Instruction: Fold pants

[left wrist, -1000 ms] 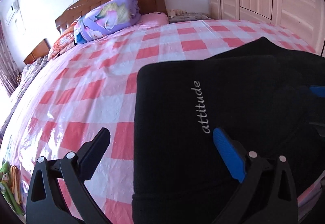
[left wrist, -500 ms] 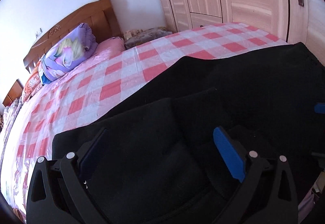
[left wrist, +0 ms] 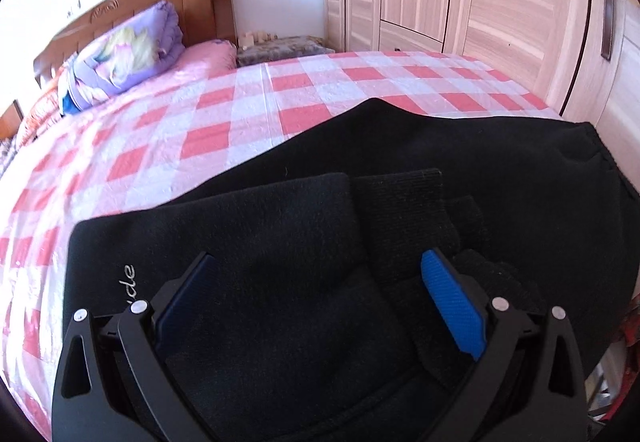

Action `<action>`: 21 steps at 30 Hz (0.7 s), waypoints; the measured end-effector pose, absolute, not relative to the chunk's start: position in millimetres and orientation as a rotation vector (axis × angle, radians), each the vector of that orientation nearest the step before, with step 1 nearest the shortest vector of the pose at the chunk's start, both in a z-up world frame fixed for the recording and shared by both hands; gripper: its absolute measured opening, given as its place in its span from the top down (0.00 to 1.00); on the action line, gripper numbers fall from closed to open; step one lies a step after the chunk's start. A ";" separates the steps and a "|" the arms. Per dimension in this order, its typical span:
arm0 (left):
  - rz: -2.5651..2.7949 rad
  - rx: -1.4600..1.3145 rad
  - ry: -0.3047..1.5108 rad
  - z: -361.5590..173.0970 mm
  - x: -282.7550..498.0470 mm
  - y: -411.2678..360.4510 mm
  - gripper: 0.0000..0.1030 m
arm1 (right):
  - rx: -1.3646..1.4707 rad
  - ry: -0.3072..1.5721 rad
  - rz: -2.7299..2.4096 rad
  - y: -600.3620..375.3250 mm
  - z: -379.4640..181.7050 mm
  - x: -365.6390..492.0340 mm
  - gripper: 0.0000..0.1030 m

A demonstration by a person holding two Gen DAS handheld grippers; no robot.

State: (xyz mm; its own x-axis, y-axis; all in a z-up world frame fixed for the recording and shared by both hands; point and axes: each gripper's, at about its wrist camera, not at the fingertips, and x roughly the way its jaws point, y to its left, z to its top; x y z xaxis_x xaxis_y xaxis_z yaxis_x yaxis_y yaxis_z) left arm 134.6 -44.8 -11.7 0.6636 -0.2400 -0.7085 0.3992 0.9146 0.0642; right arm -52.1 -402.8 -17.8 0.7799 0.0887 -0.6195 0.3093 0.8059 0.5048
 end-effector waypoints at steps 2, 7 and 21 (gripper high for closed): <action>-0.367 0.220 0.766 -11.2 134.5 -43.9 0.01 | 0.677 0.700 -0.141 -408.8 -26.7 -43.4 0.11; -0.389 0.189 0.792 -11.9 140.1 -39.3 0.01 | 0.663 0.709 -0.123 -406.7 -27.1 -21.1 0.07; -0.392 0.183 0.790 -12.1 138.2 -40.0 0.01 | 0.784 0.672 -0.102 -415.3 -36.1 -29.0 0.31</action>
